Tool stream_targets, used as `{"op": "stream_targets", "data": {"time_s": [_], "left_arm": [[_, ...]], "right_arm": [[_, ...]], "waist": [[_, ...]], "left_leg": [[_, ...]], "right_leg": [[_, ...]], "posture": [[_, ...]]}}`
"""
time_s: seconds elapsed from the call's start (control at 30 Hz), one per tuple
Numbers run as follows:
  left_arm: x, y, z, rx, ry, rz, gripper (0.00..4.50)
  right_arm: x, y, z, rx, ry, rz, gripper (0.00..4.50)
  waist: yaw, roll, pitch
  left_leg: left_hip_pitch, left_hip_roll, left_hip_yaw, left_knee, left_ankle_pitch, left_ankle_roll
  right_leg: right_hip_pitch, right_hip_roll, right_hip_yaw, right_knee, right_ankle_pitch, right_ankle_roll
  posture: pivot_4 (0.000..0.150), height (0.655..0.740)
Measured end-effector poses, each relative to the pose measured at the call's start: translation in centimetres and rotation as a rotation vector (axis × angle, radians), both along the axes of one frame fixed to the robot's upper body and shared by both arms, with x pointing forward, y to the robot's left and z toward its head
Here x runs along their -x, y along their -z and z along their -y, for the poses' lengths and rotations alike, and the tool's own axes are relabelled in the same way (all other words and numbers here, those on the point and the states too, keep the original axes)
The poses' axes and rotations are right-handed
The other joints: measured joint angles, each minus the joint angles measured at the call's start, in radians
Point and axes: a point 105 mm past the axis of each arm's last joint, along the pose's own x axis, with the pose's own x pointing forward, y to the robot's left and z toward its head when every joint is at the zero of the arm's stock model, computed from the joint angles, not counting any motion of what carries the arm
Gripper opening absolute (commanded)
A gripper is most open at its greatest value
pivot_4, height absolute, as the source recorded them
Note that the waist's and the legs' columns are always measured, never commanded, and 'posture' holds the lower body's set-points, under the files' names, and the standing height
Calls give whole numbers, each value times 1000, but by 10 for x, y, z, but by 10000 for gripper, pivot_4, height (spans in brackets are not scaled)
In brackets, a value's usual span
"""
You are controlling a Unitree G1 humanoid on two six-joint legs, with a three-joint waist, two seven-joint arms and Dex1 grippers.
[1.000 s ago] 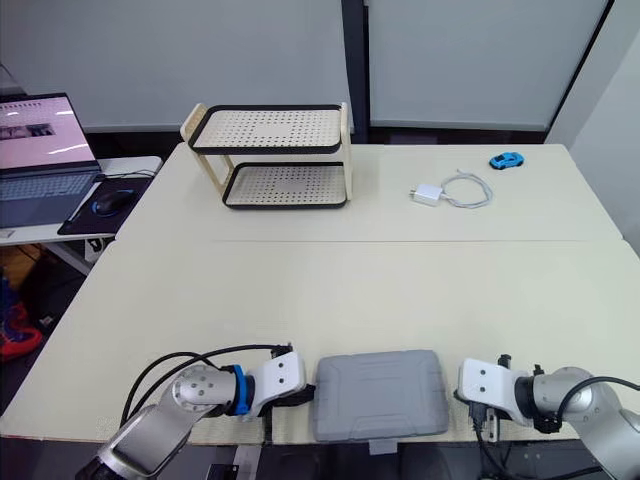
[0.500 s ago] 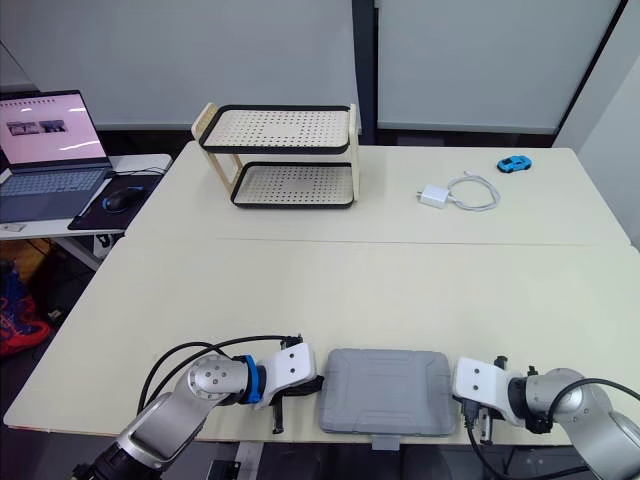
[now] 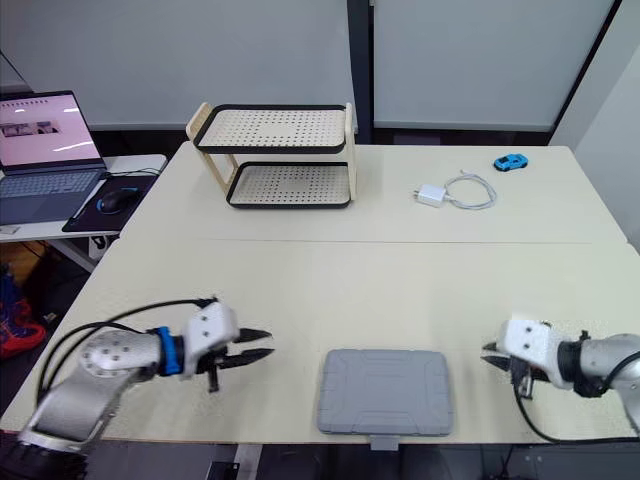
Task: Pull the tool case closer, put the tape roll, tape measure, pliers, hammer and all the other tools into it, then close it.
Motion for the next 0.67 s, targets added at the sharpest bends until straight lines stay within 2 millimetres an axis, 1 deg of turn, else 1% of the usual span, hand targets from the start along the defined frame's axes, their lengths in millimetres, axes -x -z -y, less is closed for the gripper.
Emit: {"op": "stream_targets", "data": {"time_s": [0.1, 0.2, 0.23, 0.27, 0.33, 0.4, 0.5, 0.67], "left_arm": [[-1, -11, -13, 30, -16, 14, 31697], [-5, -13, -30, 32, -53, 10, 41686], [-10, -14, -37, 36, -77, 21, 44217], [-15, -17, -42, 40, -106, 39, 45000], [-22, -19, -48, 36, -141, 71, 45000], [-22, -15, -51, 16, -155, 65, 45000], [-22, -8, -52, -12, -158, 59, 45000], [-25, -9, -52, -17, -164, 71, 45000]], "right_arm": [[-4, -15, 0, -45, -16, 37, 27827], [-12, -23, 3, -76, -1, 68, 38759], [-15, -25, 5, -80, 9, 77, 41813], [-17, -27, 6, -87, 14, 86, 44834], [-18, -28, 6, -102, 14, 89, 44834], [-17, -27, 5, -106, 15, 88, 44834], [-17, -26, 6, -107, 22, 78, 44834], [-18, -26, 7, -105, 26, 81, 44834]], "waist": [[0, 0, 0], [0, 0, 0], [0, 0, 0], [0, 0, 0], [0, 0, 0], [-1, 0, 0], [-1, 0, 0], [-1, 0, 0]], "left_leg": [[0, 0, 0, 0, 0, 0], [0, 0, 0, 0, 0, 0], [0, 0, 0, 0, 0, 0], [0, 0, 0, 0, 0, 0], [0, 0, 0, 0, 0, 0], [0, -1, 1, 0, 0, 0], [0, 0, 0, 0, 0, 0], [0, 0, 0, 0, 0, 0]], "right_leg": [[0, 0, 0, 0, 0, 0], [0, 0, 0, 0, 0, 0], [0, 0, 0, 0, 0, 0], [0, 0, 0, 0, 0, 0], [0, 0, 0, 0, 0, 0], [0, 0, 1, 0, 0, 0], [0, 0, 0, 0, 0, 0], [-1, 0, 1, 1, 0, 0]], "posture": [[1500, 7400], [1500, 7400], [1500, 7400], [1500, 7400], [1500, 7400], [1500, 7400], [1500, 7400], [1500, 7400]]}}
